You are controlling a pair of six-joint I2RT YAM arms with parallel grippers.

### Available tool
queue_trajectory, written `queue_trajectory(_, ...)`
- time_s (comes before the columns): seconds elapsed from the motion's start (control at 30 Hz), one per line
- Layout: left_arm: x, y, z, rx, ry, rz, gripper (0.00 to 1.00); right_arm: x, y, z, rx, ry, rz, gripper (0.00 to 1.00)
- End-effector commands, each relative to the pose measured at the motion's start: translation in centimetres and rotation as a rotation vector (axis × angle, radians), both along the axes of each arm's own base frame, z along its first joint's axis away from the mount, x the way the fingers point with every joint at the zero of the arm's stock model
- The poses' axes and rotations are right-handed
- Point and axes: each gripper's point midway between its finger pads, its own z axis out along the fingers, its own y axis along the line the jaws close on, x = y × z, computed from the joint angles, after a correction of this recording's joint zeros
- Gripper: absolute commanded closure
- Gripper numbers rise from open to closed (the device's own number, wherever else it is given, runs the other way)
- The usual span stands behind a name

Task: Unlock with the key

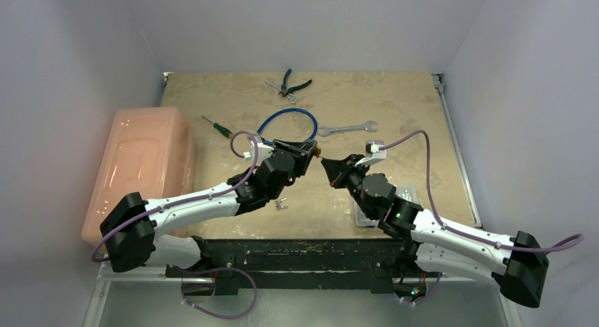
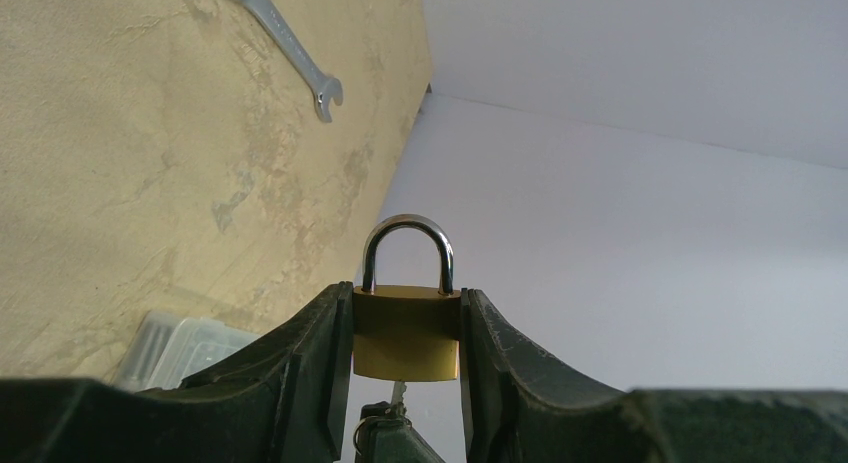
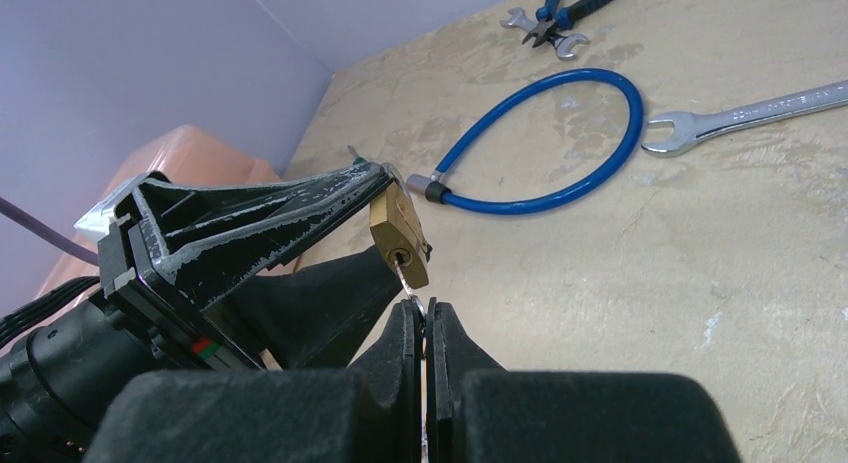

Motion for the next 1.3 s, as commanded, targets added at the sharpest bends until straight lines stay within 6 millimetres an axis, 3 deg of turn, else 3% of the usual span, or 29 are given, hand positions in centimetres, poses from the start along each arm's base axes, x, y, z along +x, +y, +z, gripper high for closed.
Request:
queue_trajectory(0.0,0.1,-0.5,2.4,-0.074,-0.050,-0.003,1.00,0.3,-0.3,1.2,0.034,-0.023,-0.029,1.00)
queue_trajectory(0.77,-0.2,-1.4,1.7,-0.052,-0.052,-0.043,1.00,1.2,0.0,2.1,-0.017,-0.041,-0.055,1.00)
queue_trajectory(1.27,-0.1,-1.1,1.6,-0.035,-0.054,-0.030,1.00,1.6,2.5,2.0,-0.217,-0.072,0.060,1.00)
